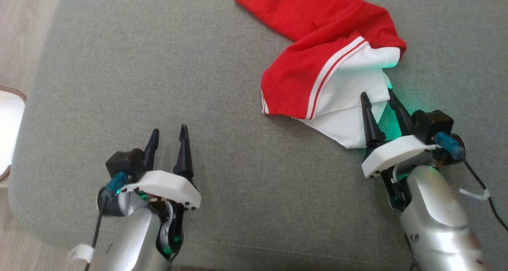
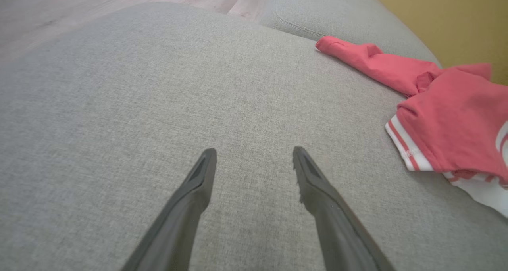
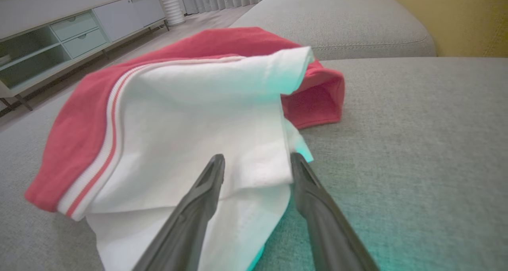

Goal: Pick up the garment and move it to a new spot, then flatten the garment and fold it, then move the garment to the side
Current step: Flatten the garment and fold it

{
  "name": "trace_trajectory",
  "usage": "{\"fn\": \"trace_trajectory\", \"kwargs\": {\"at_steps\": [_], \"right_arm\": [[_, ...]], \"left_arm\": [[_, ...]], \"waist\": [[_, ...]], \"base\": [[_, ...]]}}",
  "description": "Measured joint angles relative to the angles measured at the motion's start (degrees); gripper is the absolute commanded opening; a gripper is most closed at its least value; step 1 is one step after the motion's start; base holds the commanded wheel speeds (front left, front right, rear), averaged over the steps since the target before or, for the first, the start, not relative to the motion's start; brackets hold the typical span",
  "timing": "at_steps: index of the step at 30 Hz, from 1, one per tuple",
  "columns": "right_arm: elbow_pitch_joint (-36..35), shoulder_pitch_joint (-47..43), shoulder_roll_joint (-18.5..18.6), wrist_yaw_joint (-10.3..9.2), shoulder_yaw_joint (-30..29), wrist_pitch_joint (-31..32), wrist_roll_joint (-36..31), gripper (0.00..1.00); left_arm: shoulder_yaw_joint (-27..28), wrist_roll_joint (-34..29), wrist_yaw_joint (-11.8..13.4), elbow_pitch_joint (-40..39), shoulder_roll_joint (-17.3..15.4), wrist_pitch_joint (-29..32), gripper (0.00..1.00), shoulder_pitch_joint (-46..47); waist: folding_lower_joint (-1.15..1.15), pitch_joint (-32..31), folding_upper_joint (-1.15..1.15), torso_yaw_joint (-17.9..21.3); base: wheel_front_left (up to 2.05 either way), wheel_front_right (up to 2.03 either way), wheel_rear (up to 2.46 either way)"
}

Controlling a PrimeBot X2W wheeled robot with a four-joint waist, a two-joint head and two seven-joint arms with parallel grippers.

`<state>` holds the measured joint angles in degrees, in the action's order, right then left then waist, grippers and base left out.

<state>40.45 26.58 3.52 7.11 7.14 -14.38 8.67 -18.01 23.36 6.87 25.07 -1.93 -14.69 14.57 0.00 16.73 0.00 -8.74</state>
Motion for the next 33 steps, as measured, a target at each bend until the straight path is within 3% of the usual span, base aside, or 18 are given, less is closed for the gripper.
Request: {"fn": "trace_trajectory", "kwargs": {"at_steps": [2, 4, 6, 8, 9, 12, 21, 28, 33], "right_arm": [[-0.03, -0.03, 0.0, 0.0, -0.01, 0.0, 0.0, 0.85], [-0.02, -0.08, 0.0, 0.0, 0.0, 0.0, 0.0, 0.81], [0.2, -0.15, 0.0, 0.0, 0.07, 0.0, 0.01, 0.64], [0.46, -0.16, 0.0, 0.0, 0.14, 0.0, 0.01, 0.34], [0.47, -0.16, 0.0, 0.0, 0.14, 0.0, 0.01, 0.29], [0.48, -0.15, 0.0, 0.0, 0.1, 0.0, 0.01, 0.0], [-3.47, -0.28, -0.13, 0.0, -2.48, 0.0, 0.29, 0.0], [-6.93, -1.76, 0.15, 0.0, -10.66, 0.01, -6.11, 0.0], [-8.48, -2.19, 2.58, 0.0, -12.68, 0.01, -8.58, 0.0]], "left_arm": [[-0.03, 0.0, -0.05, 0.01, 0.01, 0.0, 1.0, -0.02], [-0.05, 0.0, -0.07, 0.01, 0.01, 0.0, 1.0, -0.02], [-0.11, 0.0, -0.08, 0.01, 0.0, 0.0, 1.0, -0.03], [-0.22, 0.0, -0.07, 0.01, 0.0, 0.0, 1.0, -0.07], [-0.22, 0.0, -0.07, 0.01, 0.0, 0.0, 1.0, -0.1], [-0.2, 0.0, -0.07, 0.04, 0.01, 0.0, 1.0, -0.12], [0.51, -0.02, -0.1, 0.59, 0.0, 0.0, 1.0, -0.82], [1.8, -0.11, -0.41, 0.9, -0.07, 0.0, 1.0, -3.88], [1.88, -0.1, -0.81, 0.88, -0.03, 0.0, 1.0, -4.0]], "waist": [[0.0, -0.25, 0.0, 0.07], [0.0, -0.5, 0.0, 0.08], [0.0, -0.66, 0.0, 0.02], [0.0, -0.67, 0.0, -0.1], [0.0, -0.62, 0.0, -0.16], [0.0, -0.48, 0.0, -0.38], [0.0, -3.02, 0.0, 0.86], [0.0, -7.26, 0.0, 4.21], [0.0, -9.46, 0.0, 6.29]], "base": [[0.0, 0.0, 0.0], [0.0, 0.0, 0.0], [0.0, 0.0, 0.0], [0.0, 0.0, 0.0], [0.0, 0.0, 0.0], [0.0, 0.0, 0.0], [0.0, 0.0, 0.0], [0.0, 0.0, 0.0], [0.0, 0.0, 0.0]]}}
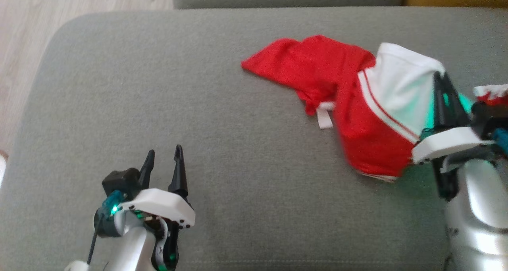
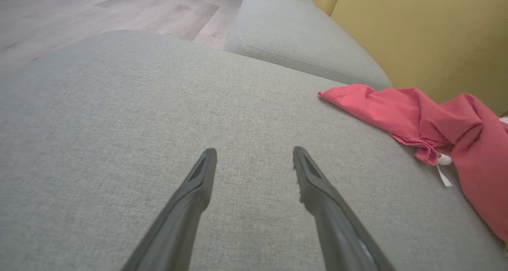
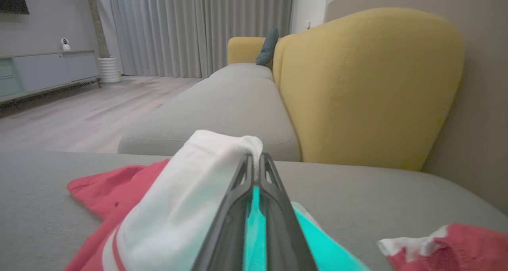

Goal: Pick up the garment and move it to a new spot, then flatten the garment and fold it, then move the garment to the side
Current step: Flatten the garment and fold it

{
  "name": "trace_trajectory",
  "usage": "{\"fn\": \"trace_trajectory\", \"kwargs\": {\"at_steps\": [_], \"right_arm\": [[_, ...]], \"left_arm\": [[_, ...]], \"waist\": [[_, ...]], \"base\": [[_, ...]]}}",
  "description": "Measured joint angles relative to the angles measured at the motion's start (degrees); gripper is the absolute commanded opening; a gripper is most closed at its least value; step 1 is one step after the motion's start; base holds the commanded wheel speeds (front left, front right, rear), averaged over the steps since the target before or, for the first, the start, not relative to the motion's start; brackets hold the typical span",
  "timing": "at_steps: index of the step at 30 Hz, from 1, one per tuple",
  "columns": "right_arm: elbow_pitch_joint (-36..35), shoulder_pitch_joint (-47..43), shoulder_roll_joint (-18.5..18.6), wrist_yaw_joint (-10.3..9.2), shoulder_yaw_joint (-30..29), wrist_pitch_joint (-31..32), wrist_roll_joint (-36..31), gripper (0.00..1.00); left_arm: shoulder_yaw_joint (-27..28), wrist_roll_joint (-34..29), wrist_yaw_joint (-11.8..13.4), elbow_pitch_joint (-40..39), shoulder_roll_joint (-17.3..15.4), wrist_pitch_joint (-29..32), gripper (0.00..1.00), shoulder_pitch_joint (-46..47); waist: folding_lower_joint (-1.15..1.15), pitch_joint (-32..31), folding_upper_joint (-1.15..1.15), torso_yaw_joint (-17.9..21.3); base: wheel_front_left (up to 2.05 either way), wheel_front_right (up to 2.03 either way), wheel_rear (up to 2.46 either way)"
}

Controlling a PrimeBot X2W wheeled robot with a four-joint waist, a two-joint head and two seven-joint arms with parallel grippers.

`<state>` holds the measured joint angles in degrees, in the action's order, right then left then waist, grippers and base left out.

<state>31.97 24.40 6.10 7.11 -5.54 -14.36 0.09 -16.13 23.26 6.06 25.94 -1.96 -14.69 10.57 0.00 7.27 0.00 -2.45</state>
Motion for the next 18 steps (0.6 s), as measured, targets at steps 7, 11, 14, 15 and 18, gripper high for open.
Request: {"fn": "trace_trajectory", "kwargs": {"at_steps": [7, 11, 14, 15, 18], "right_arm": [[0.23, 5.71, 7.43, 0.0, 3.19, -0.01, -3.58, 0.0], [2.57, 15.01, 11.02, 0.0, 9.45, 0.0, -5.21, 0.0], [4.35, 22.17, 12.43, 0.0, 14.74, 0.0, -6.39, 0.0], [5.05, 24.61, 12.6, 0.0, 16.28, -0.01, -6.76, 0.0], [5.84, 31.21, 12.15, 0.0, 19.17, -0.01, -6.56, 0.0]], "left_arm": [[-1.52, 1.2, -0.02, -0.25, -0.04, 0.0, 1.0, -0.02], [-3.76, 2.88, 0.01, -0.35, -0.04, 0.0, 1.0, -0.02], [-5.79, 3.86, 0.03, -0.46, -0.05, 0.0, 1.0, 0.0], [-6.34, 4.14, 0.09, -0.57, -0.02, 0.0, 1.0, -0.02], [-7.3, 4.21, 0.59, -0.69, -0.04, 0.0, 1.0, -0.07]], "waist": [[0.0, -1.58, 0.0, 0.94], [0.0, -1.23, 0.0, -1.24], [0.0, -0.93, 0.0, -3.79], [0.0, -0.89, 0.0, -4.8], [0.0, -1.01, 0.0, -7.97]], "base": [[0.0, 0.0, 0.0], [0.0, 0.0, 0.0], [0.0, 0.0, 0.0], [0.0, 0.0, 0.0], [0.0, 0.0, 0.0]]}}
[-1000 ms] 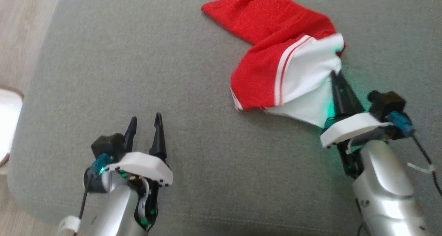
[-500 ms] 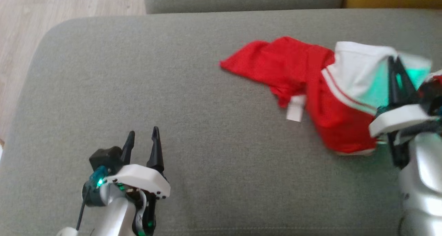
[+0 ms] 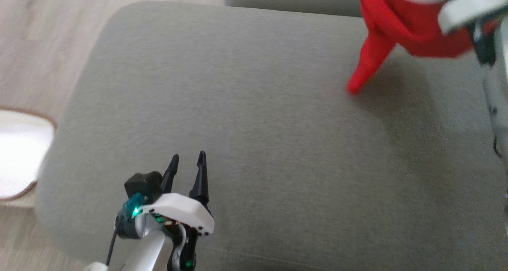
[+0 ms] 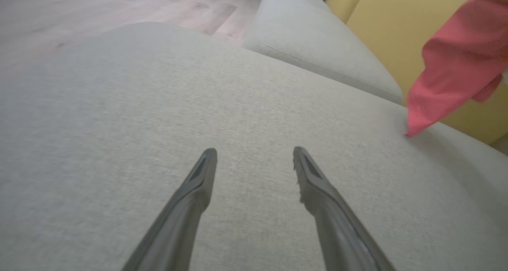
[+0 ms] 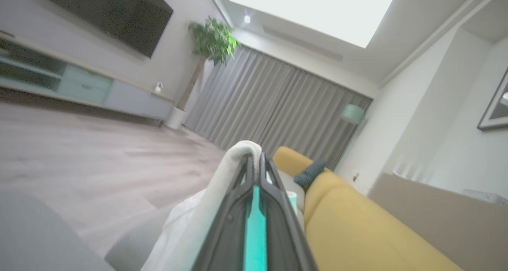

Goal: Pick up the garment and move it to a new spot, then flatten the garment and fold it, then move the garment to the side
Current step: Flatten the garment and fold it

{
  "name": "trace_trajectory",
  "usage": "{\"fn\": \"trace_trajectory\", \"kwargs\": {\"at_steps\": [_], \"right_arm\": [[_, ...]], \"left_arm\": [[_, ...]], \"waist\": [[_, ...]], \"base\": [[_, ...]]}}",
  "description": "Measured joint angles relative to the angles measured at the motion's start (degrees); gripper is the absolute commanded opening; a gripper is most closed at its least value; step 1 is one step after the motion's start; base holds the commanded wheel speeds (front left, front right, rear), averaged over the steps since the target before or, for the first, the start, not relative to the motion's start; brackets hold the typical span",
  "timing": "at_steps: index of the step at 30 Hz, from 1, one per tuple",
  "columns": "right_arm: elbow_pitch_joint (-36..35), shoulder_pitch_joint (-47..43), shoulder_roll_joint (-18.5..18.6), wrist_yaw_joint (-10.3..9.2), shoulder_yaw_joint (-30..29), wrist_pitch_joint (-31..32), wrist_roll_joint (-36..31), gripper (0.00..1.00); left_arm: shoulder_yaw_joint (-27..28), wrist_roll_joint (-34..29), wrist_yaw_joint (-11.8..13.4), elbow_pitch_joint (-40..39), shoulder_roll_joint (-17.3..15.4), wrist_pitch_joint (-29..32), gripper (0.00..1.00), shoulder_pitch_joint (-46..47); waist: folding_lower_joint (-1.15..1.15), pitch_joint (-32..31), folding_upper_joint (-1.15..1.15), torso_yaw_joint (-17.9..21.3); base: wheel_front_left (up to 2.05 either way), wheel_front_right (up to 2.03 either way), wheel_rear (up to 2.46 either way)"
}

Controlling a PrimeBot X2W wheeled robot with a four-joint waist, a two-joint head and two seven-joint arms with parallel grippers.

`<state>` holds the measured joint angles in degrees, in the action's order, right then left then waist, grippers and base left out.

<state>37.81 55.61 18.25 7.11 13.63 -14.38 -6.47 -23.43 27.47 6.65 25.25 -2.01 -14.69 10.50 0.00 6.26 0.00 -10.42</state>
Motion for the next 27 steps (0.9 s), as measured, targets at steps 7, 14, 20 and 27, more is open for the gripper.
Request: {"fn": "trace_trajectory", "kwargs": {"at_steps": [7, 14, 20, 27], "right_arm": [[-6.64, 1.0, -2.61, 0.0, -0.8, -0.33, 5.83, 0.0], [-1.65, -13.88, -0.53, 0.0, 0.58, -0.32, 7.34, 1.0], [3.97, -20.5, -0.04, 0.0, -4.8, -0.3, 7.47, 1.0], [5.16, -22.17, -3.92, 0.0, -7.26, -0.3, 7.47, 1.0]], "left_arm": [[1.54, -0.03, 0.88, -0.46, -0.19, 0.0, 1.0, -3.06], [3.32, -0.7, 0.38, -0.51, -0.51, 0.0, 1.0, -3.91], [2.03, -1.47, 0.32, -0.3, -0.42, 0.0, 1.0, -0.25], [1.99, -2.19, -0.18, 0.37, -0.41, 0.0, 1.0, 0.25]], "waist": [[0.0, -1.62, 0.0, -5.24], [0.0, -0.67, 0.0, -2.15], [0.0, 2.3, 0.0, 0.98], [0.0, 3.27, 0.0, 3.19]], "base": [[0.0, 0.0, 0.0], [0.0, 0.0, 0.0], [0.0, 0.0, 0.0], [0.0, 0.0, 0.0]]}}
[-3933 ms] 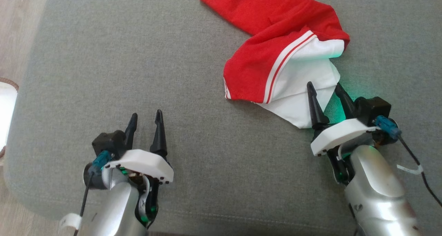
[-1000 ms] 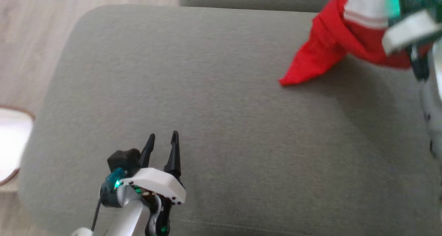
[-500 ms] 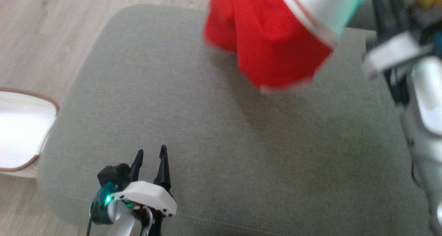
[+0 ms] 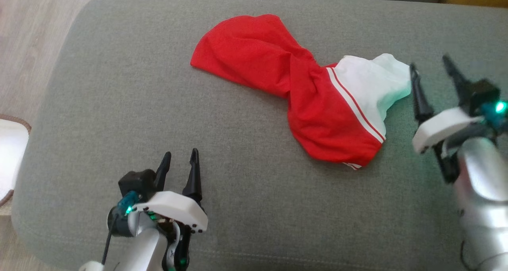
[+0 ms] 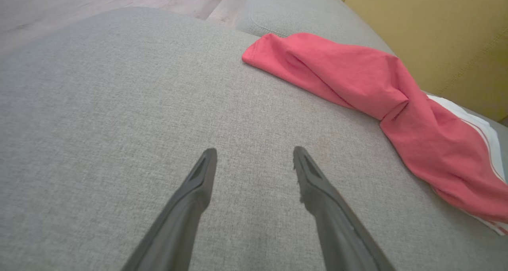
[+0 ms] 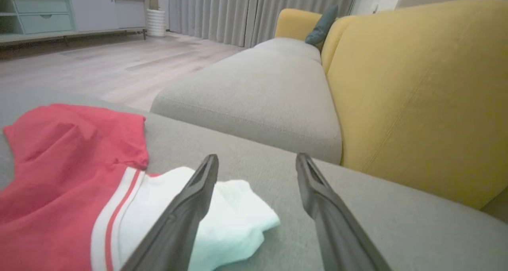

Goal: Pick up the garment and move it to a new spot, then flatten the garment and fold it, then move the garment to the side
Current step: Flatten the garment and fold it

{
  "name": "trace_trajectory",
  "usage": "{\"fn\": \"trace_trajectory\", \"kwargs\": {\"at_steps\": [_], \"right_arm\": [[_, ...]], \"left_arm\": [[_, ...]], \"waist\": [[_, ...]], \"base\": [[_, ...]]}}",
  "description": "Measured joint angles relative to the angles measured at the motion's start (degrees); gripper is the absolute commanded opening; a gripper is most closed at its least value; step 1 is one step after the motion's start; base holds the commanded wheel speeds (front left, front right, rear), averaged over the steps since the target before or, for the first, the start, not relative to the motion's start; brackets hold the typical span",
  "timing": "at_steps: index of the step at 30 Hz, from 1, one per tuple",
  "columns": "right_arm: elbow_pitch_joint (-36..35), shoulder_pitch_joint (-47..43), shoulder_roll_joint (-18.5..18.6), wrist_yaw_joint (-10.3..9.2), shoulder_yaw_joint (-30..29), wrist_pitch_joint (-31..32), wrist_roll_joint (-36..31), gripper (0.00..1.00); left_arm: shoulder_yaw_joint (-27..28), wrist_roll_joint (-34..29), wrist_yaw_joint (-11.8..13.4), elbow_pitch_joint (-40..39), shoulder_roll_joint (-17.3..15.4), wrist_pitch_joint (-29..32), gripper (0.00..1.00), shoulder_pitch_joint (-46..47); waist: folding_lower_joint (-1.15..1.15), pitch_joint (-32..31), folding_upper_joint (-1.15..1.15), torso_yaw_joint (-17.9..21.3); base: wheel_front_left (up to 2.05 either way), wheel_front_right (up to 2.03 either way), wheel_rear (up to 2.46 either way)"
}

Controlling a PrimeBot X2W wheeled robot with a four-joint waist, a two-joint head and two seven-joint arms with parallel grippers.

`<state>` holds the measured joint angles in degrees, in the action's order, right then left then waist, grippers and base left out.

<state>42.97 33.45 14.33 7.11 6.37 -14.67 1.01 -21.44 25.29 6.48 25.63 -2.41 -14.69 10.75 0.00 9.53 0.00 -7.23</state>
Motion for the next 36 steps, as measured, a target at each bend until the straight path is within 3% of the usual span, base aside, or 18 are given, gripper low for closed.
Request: {"fn": "trace_trajectory", "kwargs": {"at_steps": [7, 13, 22, 28, 29, 31, 33, 36], "right_arm": [[6.99, -2.57, -3.05, 0.0, -2.41, 0.02, 0.51, 1.0], [11.28, -2.32, -3.67, 0.0, -8.62, 0.04, 0.78, 1.0], [13.41, 0.81, -5.11, 0.0, -16.14, 0.04, 0.35, 1.0], [14.46, 1.87, -5.84, 0.0, -16.67, 0.04, -0.81, 1.0], [14.5, 1.94, -6.02, 0.0, -16.62, 0.04, -1.08, 0.95], [14.47, 2.29, -6.22, 0.0, -16.47, 0.04, -1.18, 0.69], [13.79, 2.33, -6.25, 0.0, -16.02, 0.04, -1.65, 0.49], [12.92, 2.3, -6.39, 0.0, -15.79, 0.04, -1.68, 0.38]], "left_arm": [[-0.6, -0.02, -0.43, -0.09, 0.0, 0.0, 1.0, 0.09], [-0.7, -0.52, -0.44, -0.23, -0.01, 0.0, 1.0, 0.24], [-1.47, -1.51, -0.43, -0.25, 0.01, 0.0, 1.0, 0.34], [-1.35, -1.52, -0.44, -0.36, 0.0, 0.0, 1.0, 1.54], [-1.35, -1.52, -0.44, -0.38, 0.01, 0.0, 1.0, 1.71], [-1.38, -1.52, -0.43, -0.37, 0.02, 0.0, 1.0, 1.76], [-1.41, -1.52, -0.43, -0.37, 0.02, 0.0, 1.0, 1.75], [-1.41, -1.53, -0.43, -0.35, 0.01, 0.0, 1.0, 1.75]], "waist": [[0.0, 0.99, 0.0, -1.28], [0.0, 2.17, 0.0, -3.38], [0.0, 4.7, 0.0, -5.57], [0.0, 5.85, 0.0, -5.9], [0.0, 5.9, 0.0, -5.9], [0.0, 5.87, 0.0, -5.87], [0.0, 5.73, 0.0, -5.83], [0.0, 5.41, 0.0, -5.57]], "base": [[0.0, 0.0, 0.0], [0.0, 0.0, 0.0], [0.0, 0.0, 0.0], [0.0, 0.0, 0.0], [0.0, 0.0, 0.0], [0.0, 0.0, 0.0], [0.0, 0.0, 0.0], [0.0, 0.0, 0.0]]}}
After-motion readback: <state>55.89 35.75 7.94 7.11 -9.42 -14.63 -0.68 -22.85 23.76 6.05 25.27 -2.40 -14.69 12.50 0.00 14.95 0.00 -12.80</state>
